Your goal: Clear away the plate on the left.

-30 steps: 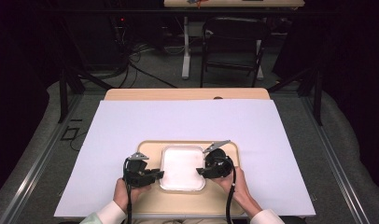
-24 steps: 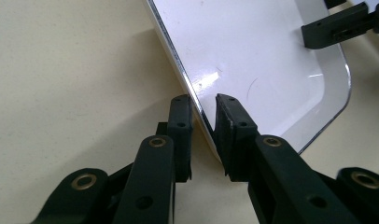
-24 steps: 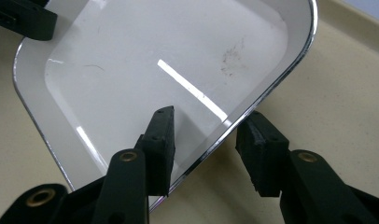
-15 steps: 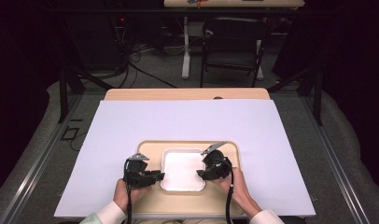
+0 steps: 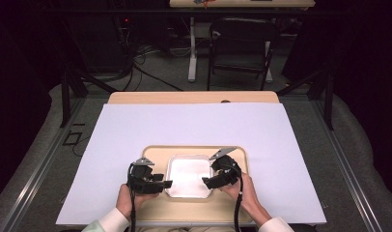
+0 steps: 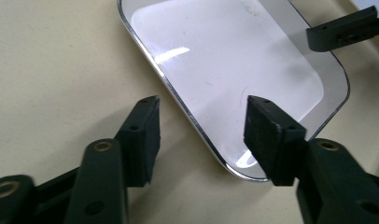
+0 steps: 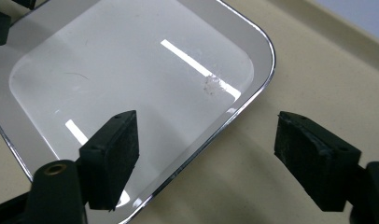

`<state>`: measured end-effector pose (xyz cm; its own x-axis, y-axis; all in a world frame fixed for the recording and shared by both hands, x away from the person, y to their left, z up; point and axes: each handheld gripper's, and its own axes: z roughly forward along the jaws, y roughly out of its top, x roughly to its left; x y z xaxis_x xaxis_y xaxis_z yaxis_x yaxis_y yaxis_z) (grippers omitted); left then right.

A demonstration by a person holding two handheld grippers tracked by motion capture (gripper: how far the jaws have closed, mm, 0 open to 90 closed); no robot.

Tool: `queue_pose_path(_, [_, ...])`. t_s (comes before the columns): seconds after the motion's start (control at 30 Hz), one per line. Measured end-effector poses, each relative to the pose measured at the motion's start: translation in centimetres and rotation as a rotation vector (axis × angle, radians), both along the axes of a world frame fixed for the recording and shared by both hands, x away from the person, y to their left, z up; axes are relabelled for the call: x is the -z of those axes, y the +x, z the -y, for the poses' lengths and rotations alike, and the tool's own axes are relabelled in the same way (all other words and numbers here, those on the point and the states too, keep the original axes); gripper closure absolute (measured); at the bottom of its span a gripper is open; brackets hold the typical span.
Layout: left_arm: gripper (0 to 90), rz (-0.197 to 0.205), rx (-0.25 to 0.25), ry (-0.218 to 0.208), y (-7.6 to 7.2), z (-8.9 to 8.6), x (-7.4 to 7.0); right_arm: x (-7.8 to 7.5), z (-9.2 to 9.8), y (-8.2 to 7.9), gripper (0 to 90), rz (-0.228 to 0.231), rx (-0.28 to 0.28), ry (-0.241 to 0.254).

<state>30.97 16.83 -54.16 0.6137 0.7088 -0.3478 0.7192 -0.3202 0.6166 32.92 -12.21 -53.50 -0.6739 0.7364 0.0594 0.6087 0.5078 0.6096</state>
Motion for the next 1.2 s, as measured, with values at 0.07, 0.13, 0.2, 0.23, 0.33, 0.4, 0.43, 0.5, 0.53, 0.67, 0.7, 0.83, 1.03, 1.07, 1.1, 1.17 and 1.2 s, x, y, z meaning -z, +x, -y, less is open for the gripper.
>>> queue_pose_path(0.07, [38.1, 0.013, 0.01, 0.002, 0.0, -0.1, -0.2, -0.3, 0.1, -0.2, 15.7, 0.015, 0.003, 0.015])
queue_pose_path(0.13, [34.3, 0.043, 0.017, 0.005, -0.1, -0.1, -0.6, -0.7, 0.2, -0.3, 14.5, 0.038, -0.002, 0.03])
queue_pose_path(0.2, [30.4, 0.083, 0.022, 0.02, -0.2, -0.1, -1.2, -1.1, 0.5, -0.6, 13.0, 0.066, -0.009, 0.047])
queue_pose_path(0.23, [28.3, 0.099, 0.024, 0.026, -0.2, -0.2, -1.4, -1.5, 0.7, -0.7, 11.6, 0.093, -0.01, 0.058])
queue_pose_path(0.33, [24.0, 0.132, 0.022, 0.035, -0.2, -0.4, -2.1, -2.3, 1.1, -0.9, 6.2, 0.12, -0.01, 0.079])
queue_pose_path(0.4, [20.3, 0.16, 0.008, 0.035, -0.2, -0.6, -2.7, -3.0, 1.7, -1.1, 4.1, 0.15, -0.003, 0.097])
queue_pose_path(0.43, [18.5, 0.168, 0.012, 0.029, -0.2, -0.7, -3.0, -3.4, 2.0, -1.2, 3.2, 0.167, 0.004, 0.104])
queue_pose_path(0.5, [16.3, 0.19, 0.006, 0.023, -0.2, -1.0, -3.6, -4.2, 2.8, -1.4, 1.1, 0.194, 0.022, 0.126])
queue_pose_path(0.53, [15.8, 0.203, 0.011, 0.033, -0.3, -1.2, -4.0, -4.5, 3.2, -1.6, 0.4, 0.206, 0.03, 0.13])
queue_pose_path(0.67, [12.3, 0.242, -0.008, 0.051, -0.4, -2.1, -4.8, -5.6, 4.9, -2.2, 0.0, 0.266, 0.061, 0.149])
queue_pose_path(0.7, [11.1, 0.253, -0.014, 0.056, -0.5, -2.4, -5.0, -6.0, 5.4, -2.3, 0.0, 0.287, 0.068, 0.149])
queue_pose_path(0.83, [8.2, 0.295, -0.039, 0.069, -0.8, -3.6, -5.9, -6.9, 7.2, -3.0, 0.0, 0.344, 0.096, 0.157])
queue_pose_path(1.03, [3.0, 0.39, -0.091, 0.012, -1.7, -6.7, -7.4, -8.0, 10.1, -4.5, 0.0, 0.418, 0.164, 0.181])
queue_pose_path(1.07, [1.8, 0.408, -0.103, 0.005, -1.9, -7.3, -7.7, -8.2, 10.5, -4.8, 0.0, 0.432, 0.164, 0.191])
queue_pose_path(1.1, [1.3, 0.422, -0.107, 0.0, -2.1, -7.9, -7.9, -8.4, 10.9, -5.2, 0.0, 0.447, 0.176, 0.185])
queue_pose_path(1.17, [0.2, 0.452, -0.121, -0.002, -2.7, -9.1, -8.2, -8.8, 11.8, -5.9, 0.0, 0.479, 0.189, 0.181])
queue_pose_path(1.2, [0.1, 0.46, -0.131, 0.004, -3.0, -9.6, -8.3, -8.9, 12.2, -6.2, 0.0, 0.497, 0.197, 0.187])
